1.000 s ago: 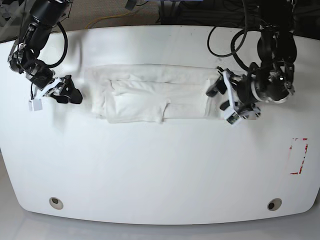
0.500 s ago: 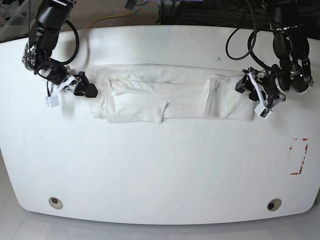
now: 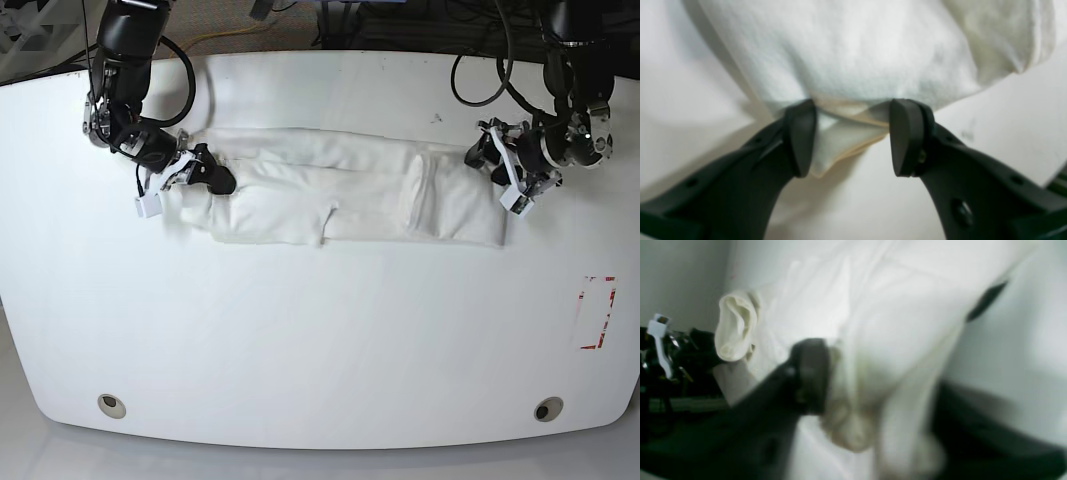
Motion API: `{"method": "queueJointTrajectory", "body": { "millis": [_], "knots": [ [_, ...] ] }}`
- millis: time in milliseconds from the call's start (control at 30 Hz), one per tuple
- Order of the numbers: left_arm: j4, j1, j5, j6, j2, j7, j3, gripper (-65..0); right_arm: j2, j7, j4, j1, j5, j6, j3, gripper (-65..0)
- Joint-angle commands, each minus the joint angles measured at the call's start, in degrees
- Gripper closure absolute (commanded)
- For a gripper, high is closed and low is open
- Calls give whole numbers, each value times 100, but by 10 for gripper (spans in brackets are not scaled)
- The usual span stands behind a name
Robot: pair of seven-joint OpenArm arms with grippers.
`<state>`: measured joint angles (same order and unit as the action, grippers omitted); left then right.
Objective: Fold the T-shirt properly
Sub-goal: 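Fold the other side inward with the right gripper toward the left gripper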
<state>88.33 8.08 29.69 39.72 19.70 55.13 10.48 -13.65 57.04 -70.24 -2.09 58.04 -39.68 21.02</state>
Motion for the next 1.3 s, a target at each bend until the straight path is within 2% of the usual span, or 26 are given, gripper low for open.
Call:
{"method": "queueJointTrajectory", "body": {
  "millis": [0,33,100,167,433,567,667,867,1033,1267],
  "knots": [
    [32,32,-90,28,30,12,-270,-321,-108,-134,-295,108,99,-32,-22,-27],
    [32,14,-81,28,21,12,-358,-319,-116,-134,-383,108,99,-32,-22,0],
    [32,14,-81,28,3,12,-463,-319,-213,-126,-532,99,99,-27,-14,0],
    [164,-12,-81,28,-14,12,-595,-319,-442,-126,-778,90,99,122,-5,0],
    [595,-21,-108,28,-261,21,-1325,-321,-1347,-90,-1772,-86,108,201,-5,0],
    [604,-82,-108,28,-269,144,-1650,-319,-1787,244,-2229,-103,117,201,-5,0],
    [569,-126,-108,28,-463,135,-1791,-319,-1892,393,-2633,-103,134,192,-5,0],
    [358,-135,-117,28,-762,135,-1835,-319,-1760,595,-3293,-86,134,140,-383,0],
    [252,-144,-108,-258,-832,109,-1835,-322,-1312,604,-3803,-77,134,140,-1033,0],
    [252,-144,-99,-285,-832,100,-1844,-321,-415,604,-3724,64,90,184,-1640,0]
  ]
}}
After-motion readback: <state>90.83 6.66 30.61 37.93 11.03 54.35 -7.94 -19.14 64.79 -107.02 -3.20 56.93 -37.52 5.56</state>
